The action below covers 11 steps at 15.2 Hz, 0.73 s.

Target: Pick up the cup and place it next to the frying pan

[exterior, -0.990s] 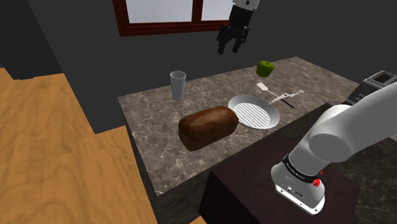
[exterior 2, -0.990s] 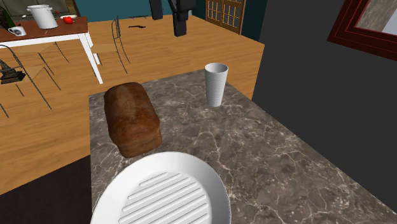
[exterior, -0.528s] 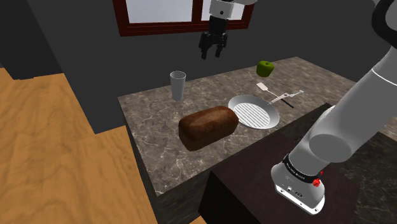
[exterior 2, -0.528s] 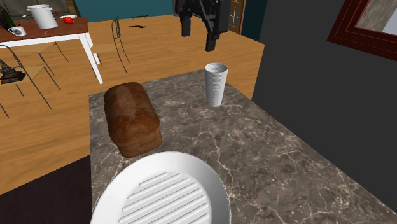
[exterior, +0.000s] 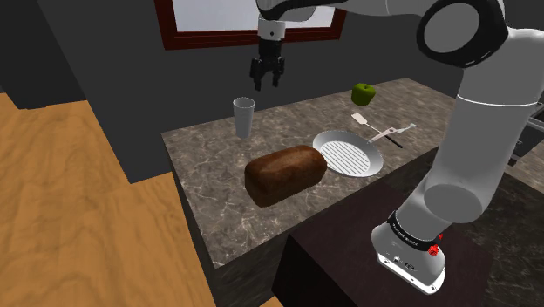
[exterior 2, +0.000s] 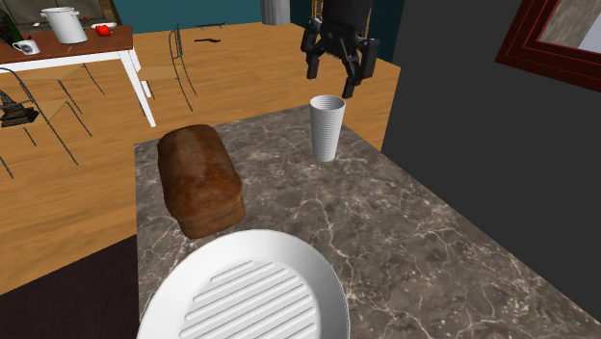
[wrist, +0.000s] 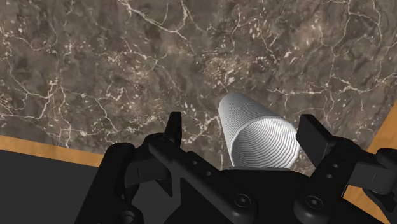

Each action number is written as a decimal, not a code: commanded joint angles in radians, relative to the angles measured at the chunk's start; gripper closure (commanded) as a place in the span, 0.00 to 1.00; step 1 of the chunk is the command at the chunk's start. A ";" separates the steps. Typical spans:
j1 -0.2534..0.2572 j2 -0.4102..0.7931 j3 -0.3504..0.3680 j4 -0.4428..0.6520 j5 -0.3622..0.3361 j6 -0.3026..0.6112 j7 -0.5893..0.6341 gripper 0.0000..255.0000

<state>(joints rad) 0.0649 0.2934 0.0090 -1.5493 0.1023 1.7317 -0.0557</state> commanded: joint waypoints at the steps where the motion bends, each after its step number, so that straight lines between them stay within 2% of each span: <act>1: 0.004 0.102 0.004 0.115 -0.006 -0.036 -0.009 0.00; 6: 0.017 0.382 0.015 0.455 -0.023 -0.154 -0.025 0.00; 11: 0.020 0.361 0.015 0.354 -0.021 -0.075 -0.028 0.00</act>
<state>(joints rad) 0.0848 0.6587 0.0243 -1.1726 0.0808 1.6390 -0.0822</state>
